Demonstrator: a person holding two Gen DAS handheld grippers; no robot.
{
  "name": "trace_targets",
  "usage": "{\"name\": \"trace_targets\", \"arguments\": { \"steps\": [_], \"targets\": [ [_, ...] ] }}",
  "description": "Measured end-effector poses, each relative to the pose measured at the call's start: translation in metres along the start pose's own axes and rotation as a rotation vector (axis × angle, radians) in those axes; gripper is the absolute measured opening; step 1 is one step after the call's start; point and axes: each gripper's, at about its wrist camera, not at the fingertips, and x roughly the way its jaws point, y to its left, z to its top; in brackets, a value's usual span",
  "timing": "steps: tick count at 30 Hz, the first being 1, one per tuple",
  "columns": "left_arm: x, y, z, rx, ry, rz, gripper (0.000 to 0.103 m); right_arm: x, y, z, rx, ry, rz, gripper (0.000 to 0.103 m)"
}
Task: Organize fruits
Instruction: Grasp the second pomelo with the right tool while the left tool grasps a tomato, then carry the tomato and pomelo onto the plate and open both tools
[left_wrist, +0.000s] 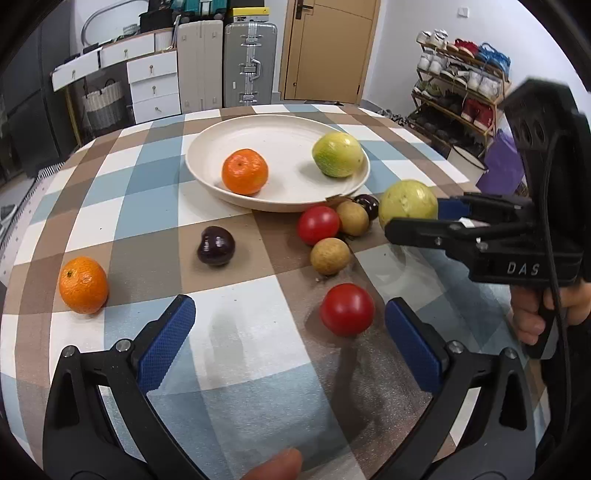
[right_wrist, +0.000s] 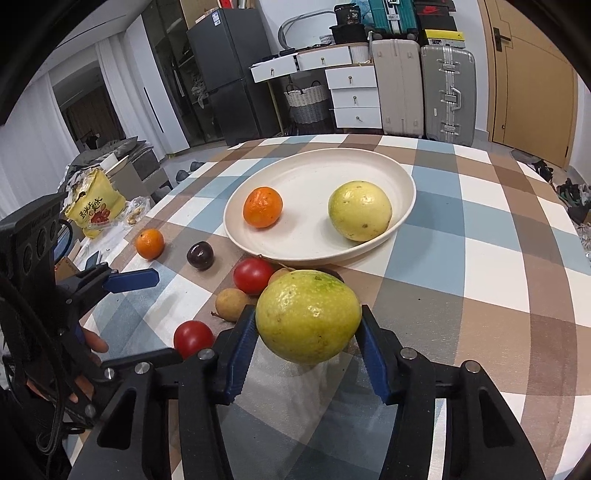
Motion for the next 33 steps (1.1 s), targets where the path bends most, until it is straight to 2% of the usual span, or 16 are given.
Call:
{"name": "trace_targets", "arguments": {
  "steps": [6,8,10,14,19,20,29,33],
  "targets": [
    [0.008,-0.018,0.000,0.066,0.035,0.050,0.102,-0.001,0.001,0.000,-0.005,-0.001,0.003,0.054],
    [0.012,-0.020,-0.001,0.073,0.055,0.051,0.098,0.000,0.001,-0.001,-0.005,0.006,0.005,0.054],
    [0.017,-0.020,-0.001,0.074,0.075,0.048,0.084,0.001,0.000,0.000,-0.003,0.009,0.001,0.054],
    [0.018,-0.018,-0.001,0.072,0.078,0.022,0.071,0.000,0.000,-0.001,-0.001,0.008,0.001,0.054],
    [0.012,-0.022,-0.002,0.093,0.053,-0.026,0.031,0.003,0.000,-0.001,-0.001,0.019,0.003,0.054],
    [0.012,-0.023,-0.002,0.098,0.051,-0.027,0.028,0.003,0.000,-0.001,-0.001,0.021,0.002,0.054],
    [0.005,-0.021,-0.002,0.082,0.032,-0.052,0.028,0.003,0.000,-0.001,-0.004,0.017,0.007,0.054],
    [-0.001,-0.017,-0.001,0.073,-0.004,-0.041,0.028,-0.001,0.000,-0.001,-0.006,-0.001,0.011,0.054]
  ]
}}
